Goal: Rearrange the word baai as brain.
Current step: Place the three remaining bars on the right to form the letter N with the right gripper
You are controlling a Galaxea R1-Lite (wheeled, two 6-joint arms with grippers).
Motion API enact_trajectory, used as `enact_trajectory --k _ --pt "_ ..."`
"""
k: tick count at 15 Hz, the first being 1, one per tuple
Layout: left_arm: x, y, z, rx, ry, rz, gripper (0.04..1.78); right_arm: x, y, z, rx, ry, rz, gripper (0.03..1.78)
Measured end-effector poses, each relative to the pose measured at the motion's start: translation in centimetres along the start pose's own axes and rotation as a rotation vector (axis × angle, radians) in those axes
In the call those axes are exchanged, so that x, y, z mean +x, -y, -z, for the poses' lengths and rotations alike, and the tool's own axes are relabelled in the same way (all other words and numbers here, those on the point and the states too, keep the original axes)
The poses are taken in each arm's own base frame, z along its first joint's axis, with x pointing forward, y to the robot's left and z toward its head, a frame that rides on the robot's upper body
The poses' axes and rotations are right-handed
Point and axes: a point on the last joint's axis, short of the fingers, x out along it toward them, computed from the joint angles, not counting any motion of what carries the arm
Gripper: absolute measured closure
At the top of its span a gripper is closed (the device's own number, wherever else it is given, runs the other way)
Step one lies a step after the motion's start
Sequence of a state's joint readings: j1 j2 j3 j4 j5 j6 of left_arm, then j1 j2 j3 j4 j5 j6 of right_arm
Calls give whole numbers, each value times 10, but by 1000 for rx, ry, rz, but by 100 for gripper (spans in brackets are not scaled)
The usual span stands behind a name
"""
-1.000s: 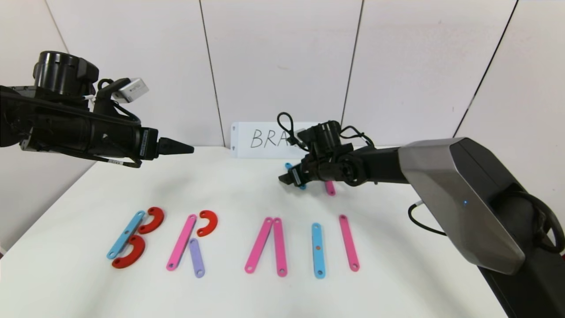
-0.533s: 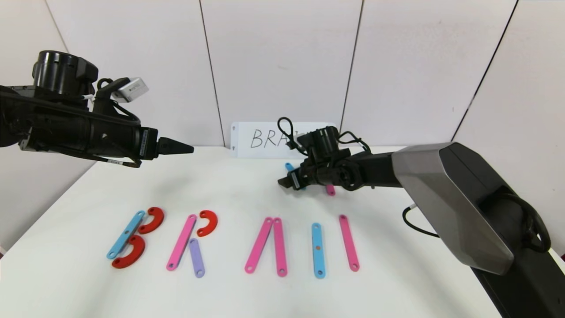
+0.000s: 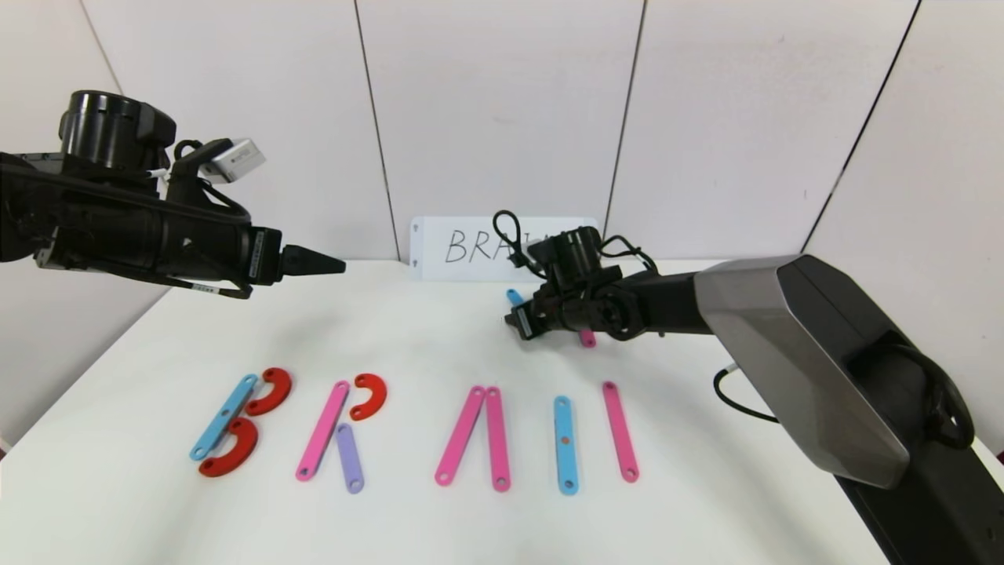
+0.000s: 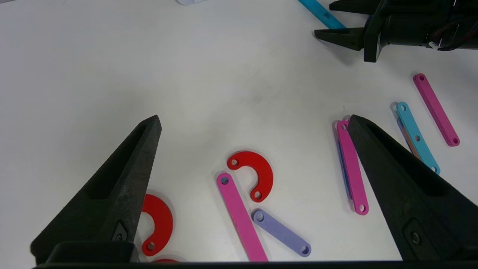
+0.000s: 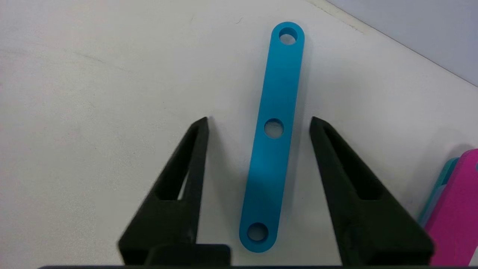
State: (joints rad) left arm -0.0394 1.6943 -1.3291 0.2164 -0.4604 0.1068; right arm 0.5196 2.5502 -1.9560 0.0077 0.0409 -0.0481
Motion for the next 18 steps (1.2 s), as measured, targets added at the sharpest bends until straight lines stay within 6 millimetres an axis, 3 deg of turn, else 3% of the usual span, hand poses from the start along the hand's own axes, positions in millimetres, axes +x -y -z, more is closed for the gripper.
enact_trajectory --k 2,4,12,18 --pt "0 0 0 0 0 0 8 0 0 0 0 -1 0 128" --pt "-1 0 0 0 1 0 8 0 0 0 0 -1 0 151" --pt "-1 1 0 0 2 1 8 -4 0 -2 6 -10 0 154" --pt "-1 1 -1 1 4 0 8 -46 1 -25 12 33 -28 154"
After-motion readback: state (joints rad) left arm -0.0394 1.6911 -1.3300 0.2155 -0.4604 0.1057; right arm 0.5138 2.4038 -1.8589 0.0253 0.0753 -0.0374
